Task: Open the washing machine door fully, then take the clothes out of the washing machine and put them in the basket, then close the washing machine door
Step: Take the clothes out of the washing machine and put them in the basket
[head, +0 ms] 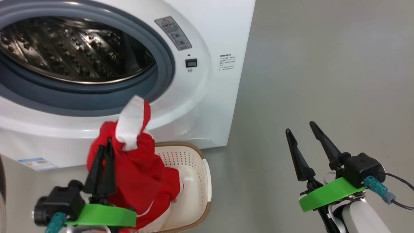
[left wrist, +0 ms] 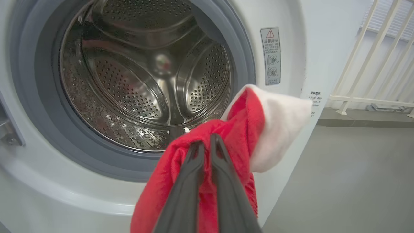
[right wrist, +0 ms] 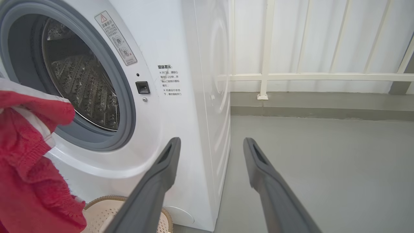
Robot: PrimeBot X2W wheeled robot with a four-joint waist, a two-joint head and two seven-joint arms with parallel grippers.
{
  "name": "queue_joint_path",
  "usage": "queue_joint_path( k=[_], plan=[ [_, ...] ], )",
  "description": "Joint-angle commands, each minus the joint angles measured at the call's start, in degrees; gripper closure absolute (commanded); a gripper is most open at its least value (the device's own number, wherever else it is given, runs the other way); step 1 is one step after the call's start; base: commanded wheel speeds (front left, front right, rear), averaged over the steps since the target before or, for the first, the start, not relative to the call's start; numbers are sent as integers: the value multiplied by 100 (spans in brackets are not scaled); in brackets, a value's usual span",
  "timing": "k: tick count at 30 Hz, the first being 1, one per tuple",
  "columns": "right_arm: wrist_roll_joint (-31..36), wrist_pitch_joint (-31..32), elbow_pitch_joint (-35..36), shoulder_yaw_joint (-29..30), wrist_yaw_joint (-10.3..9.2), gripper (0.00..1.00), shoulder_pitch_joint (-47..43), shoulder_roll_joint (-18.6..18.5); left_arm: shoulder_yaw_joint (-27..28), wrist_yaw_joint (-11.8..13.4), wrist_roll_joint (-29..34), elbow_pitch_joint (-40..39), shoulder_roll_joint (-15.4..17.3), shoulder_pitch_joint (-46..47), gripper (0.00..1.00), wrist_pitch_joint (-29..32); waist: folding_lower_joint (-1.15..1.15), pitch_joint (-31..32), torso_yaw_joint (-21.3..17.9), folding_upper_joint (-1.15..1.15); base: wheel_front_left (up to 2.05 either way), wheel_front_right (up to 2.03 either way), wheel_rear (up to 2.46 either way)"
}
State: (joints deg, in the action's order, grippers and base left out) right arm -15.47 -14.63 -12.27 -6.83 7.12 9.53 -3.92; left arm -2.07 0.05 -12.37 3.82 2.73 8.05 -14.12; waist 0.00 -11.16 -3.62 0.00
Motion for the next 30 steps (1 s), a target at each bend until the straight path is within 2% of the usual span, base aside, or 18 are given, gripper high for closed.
queue_joint_path(
  k=[1, 8, 10, 12, 13, 19, 23, 30],
  plan=[
    [60, -37, 138, -148, 36, 0, 80, -20, 128, 56, -104, 12, 35, 80, 100, 37, 0, -97, -7, 0, 0, 0, 0],
    [44, -37, 150, -159, 36, 0, 197, -53, 16, 80, -508, 1094, 24, 462, 100, 335, 0, -395, -49, 0, 0, 0, 0],
    [30, -37, 149, -171, 36, 0, 268, -57, 39, 78, -662, 1735, 22, 769, 100, 406, 0, -532, -79, 0, 0, 0, 0],
    [23, -37, 149, -179, 36, 0, 293, -58, 37, 58, -699, 1987, 22, 883, 100, 435, 0, -578, -91, 0, 0, 0, 0],
    [7, -37, 144, -192, 36, 0, 330, -60, 29, -8, -760, 2471, 22, 1122, 100, 445, 0, -670, -121, 0, 0, 0, 0],
    [-33, -37, 155, -201, 36, 0, 428, -63, -11, -85, -820, 3681, 50, 1707, 100, 566, 0, -930, -219, 0, 0, 0, 0],
    [-59, -37, 150, -205, 36, 0, 494, -58, -54, -41, -811, 4587, 97, 2159, 100, 791, 0, -1128, -314, 0, 0, 0, 0],
    [-86, -37, 187, -229, 36, 0, 641, -36, -107, -127, -860, 5703, 183, 2810, 100, 1056, 0, -1475, -505, 0, 0, 0, 0]
  ],
)
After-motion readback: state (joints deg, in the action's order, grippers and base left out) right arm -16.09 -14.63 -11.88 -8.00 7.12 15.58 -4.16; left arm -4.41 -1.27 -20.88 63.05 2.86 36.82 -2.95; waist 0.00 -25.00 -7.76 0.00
